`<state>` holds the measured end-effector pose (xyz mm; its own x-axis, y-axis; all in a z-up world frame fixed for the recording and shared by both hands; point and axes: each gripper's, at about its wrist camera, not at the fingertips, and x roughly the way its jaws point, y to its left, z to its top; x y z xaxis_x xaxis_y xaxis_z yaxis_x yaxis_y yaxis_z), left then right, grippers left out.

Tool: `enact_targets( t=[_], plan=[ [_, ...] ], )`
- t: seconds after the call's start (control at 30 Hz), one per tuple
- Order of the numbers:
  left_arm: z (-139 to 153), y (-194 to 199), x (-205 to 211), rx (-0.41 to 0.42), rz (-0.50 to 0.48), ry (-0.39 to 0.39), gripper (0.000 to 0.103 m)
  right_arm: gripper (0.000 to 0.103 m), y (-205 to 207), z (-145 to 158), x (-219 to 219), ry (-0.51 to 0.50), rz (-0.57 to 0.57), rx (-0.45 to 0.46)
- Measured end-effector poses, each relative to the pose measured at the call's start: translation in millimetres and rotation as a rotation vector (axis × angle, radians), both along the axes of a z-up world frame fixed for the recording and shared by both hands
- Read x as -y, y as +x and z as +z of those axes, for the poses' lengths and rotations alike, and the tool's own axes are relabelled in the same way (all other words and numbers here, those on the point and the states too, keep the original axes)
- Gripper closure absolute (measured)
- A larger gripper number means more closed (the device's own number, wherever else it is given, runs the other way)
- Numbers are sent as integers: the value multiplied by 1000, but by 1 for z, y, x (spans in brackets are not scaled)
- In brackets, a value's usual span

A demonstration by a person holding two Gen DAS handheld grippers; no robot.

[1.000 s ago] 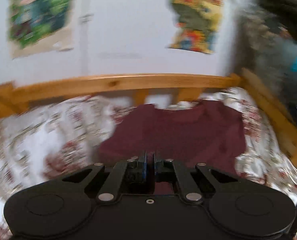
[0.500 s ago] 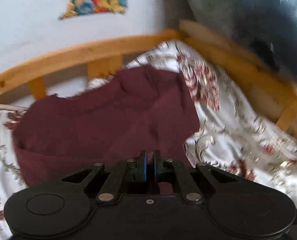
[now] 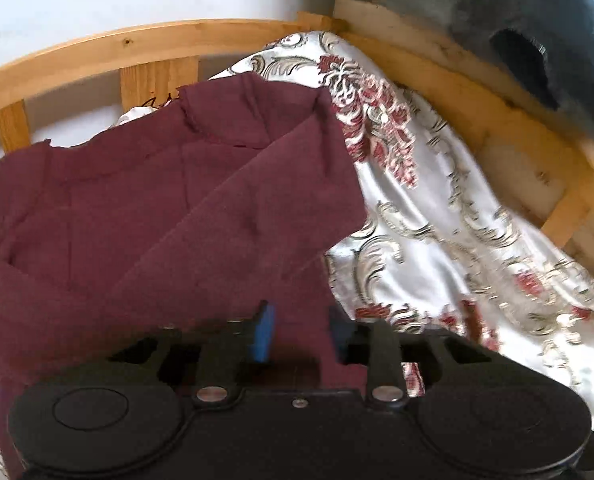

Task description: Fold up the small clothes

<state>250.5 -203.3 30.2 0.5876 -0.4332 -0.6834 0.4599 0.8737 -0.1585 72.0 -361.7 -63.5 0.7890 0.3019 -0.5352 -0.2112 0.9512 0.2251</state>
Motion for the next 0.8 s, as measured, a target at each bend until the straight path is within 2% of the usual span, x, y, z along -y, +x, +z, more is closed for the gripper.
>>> enact_targets(
  t=[0.03, 0.1, 0.23, 0.4, 0.5, 0.57, 0.63, 0.7, 0.8],
  plan=[
    [3, -3, -5, 7, 0, -13, 48, 0, 1, 0, -2, -4, 5, 2],
    [9, -9, -19, 27, 7, -43, 38, 0, 2, 0, -6, -14, 12, 3],
    [20, -20, -62, 64, 62, -96, 28, 0, 9, 1, -13, -28, 14, 7],
    [18, -28, -135, 119, 271, -77, 18, 0, 23, 14, -23, -55, 28, 52],
    [2, -22, -180, 115, 432, -27, 19, 0, 42, 27, -32, -68, 52, 79],
    [-12, -13, -210, 97, 532, -39, 24, 1, 61, 37, -41, -66, 82, 83],
    [-28, -2, -240, 52, 596, -108, 40, 7, 85, 50, -52, -57, 123, 80],
    [-44, 9, -265, 9, 634, -206, 47, 11, 111, 64, -67, -68, 175, 82],
    [-62, 27, -286, -43, 639, -341, 51, 19, 152, 85, -102, -122, 270, 110]
  ],
)
